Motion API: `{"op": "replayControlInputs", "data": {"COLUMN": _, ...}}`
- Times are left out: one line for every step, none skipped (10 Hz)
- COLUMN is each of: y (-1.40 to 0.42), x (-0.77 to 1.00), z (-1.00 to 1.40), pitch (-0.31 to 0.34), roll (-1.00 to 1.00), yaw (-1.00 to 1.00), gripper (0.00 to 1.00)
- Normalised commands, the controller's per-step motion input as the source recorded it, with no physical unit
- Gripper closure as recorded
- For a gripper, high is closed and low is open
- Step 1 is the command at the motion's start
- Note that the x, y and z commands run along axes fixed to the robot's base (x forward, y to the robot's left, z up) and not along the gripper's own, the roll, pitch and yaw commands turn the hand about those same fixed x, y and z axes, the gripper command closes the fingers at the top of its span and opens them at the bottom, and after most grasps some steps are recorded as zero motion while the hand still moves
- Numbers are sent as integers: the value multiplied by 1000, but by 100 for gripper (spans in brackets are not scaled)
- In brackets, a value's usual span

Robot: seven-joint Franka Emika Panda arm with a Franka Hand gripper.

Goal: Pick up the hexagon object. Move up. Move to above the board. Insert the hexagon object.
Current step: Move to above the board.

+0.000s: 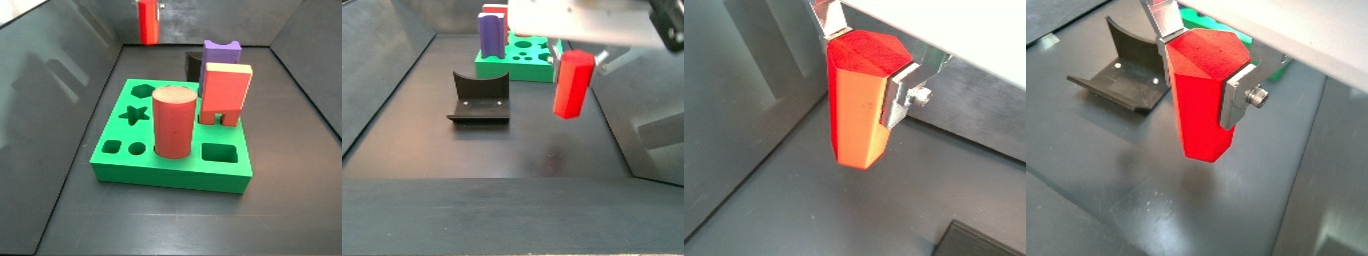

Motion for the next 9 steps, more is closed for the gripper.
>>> {"op": "replayControlInputs", "data": {"y": -129, "x": 245, "z": 1000, "pitch": 490, "roll": 80, "yaw": 262, "gripper": 100}}
{"op": "replayControlInputs", "data": {"y": -122, "x": 229, "z": 1000, "pitch": 363, "roll": 92, "yaw": 184, "gripper": 100}}
{"op": "replayControlInputs", "data": {"y": -116, "x": 207, "z": 1000, "pitch": 209, "roll": 96, "yaw": 109, "gripper": 100}}
{"op": "replayControlInputs", "data": {"y": -110, "x": 193, "z": 1000, "pitch": 147, "roll": 103, "yaw": 76, "gripper": 100}}
{"op": "replayControlInputs", "data": {"y": -106, "x": 186, "z": 1000, "pitch": 122, "roll": 109, "yaw": 59, "gripper": 100}}
{"op": "replayControlInputs", "data": {"y": -99, "x": 172, "z": 1000, "pitch": 107, "roll": 112, "yaw": 40, "gripper": 100}}
{"op": "replayControlInputs", "data": {"y": -95, "x": 163, "z": 1000, "pitch": 103, "roll": 109, "yaw": 31, "gripper": 100}}
{"op": "replayControlInputs", "data": {"y": -86, "x": 151, "z": 1000, "pitch": 100, "roll": 102, "yaw": 26, "gripper": 100}}
{"op": "replayControlInputs", "data": {"y": -83, "x": 145, "z": 1000, "pitch": 98, "roll": 100, "yaw": 24, "gripper": 100}}
